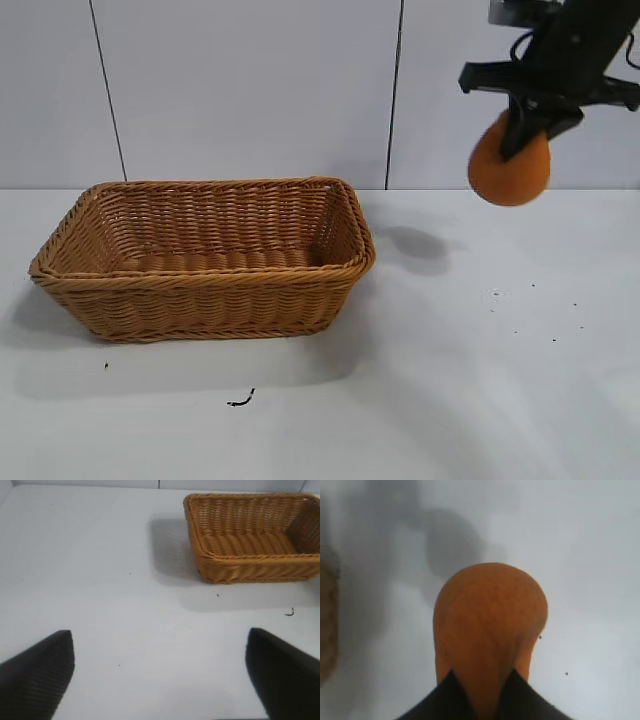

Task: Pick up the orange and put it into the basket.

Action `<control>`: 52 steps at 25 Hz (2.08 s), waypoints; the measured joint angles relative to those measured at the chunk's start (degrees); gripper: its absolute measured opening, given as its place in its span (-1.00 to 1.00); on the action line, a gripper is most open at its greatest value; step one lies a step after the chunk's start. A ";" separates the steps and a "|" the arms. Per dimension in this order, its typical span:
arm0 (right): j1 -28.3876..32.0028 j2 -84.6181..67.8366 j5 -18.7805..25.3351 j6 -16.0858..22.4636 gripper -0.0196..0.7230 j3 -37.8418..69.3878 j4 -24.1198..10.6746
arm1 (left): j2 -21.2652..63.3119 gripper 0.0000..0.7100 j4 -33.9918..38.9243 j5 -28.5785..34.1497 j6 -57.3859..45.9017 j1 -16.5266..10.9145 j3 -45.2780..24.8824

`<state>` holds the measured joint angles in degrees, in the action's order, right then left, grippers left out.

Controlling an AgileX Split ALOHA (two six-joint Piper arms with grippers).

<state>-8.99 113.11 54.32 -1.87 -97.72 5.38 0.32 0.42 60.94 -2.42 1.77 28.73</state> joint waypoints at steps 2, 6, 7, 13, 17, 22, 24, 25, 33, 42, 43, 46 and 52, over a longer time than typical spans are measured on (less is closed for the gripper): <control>-2.49 0.00 0.42 0.06 -0.95 -3.63 -0.05 | 0.00 0.88 0.00 0.00 0.00 0.00 0.00; -7.45 0.00 0.26 1.39 -0.95 -7.50 -0.01 | 0.00 0.88 0.00 0.00 0.00 0.00 0.00; -8.79 0.00 -0.12 1.87 -0.95 -8.02 -0.01 | 0.00 0.88 0.00 0.00 0.00 0.00 0.00; -16.19 0.42 -5.10 3.89 -0.95 -8.38 0.06 | 0.00 0.88 0.00 0.00 0.00 0.00 0.00; -20.43 2.92 -9.12 5.88 -0.95 -8.38 0.36 | 0.00 0.88 0.00 0.00 0.00 0.00 0.00; -23.49 7.49 -12.65 6.24 -0.95 -8.38 1.13 | 0.00 0.88 0.00 0.00 0.00 0.00 0.00; -24.78 10.04 -13.47 6.23 -0.95 -8.38 1.39 | 0.00 0.88 0.00 -0.08 0.00 0.00 0.00; -25.74 12.36 -14.89 6.23 -0.95 -8.38 1.61 | 0.00 0.88 0.00 -0.08 0.00 0.00 0.00; -26.22 18.74 -16.01 6.23 -0.82 -8.38 2.10 | 0.00 0.88 0.00 -0.03 0.00 0.00 0.00; -26.22 17.45 -11.56 6.07 0.87 -10.41 1.60 | 0.00 0.88 0.00 -0.03 0.00 0.00 0.00; -26.10 17.32 -9.88 6.07 0.88 -11.92 1.29 | 0.00 0.88 0.00 -0.03 0.00 0.00 0.00; -25.45 17.02 -2.49 6.07 0.91 -17.31 -1.05 | 0.00 0.88 0.00 -0.03 0.00 0.00 0.00; -21.24 16.43 9.81 7.44 0.92 -26.03 -8.53 | 0.00 0.88 0.00 -0.03 0.00 0.00 0.00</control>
<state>-30.23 129.55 64.13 5.57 -123.75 -3.15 0.32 0.42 60.91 -2.42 1.77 28.73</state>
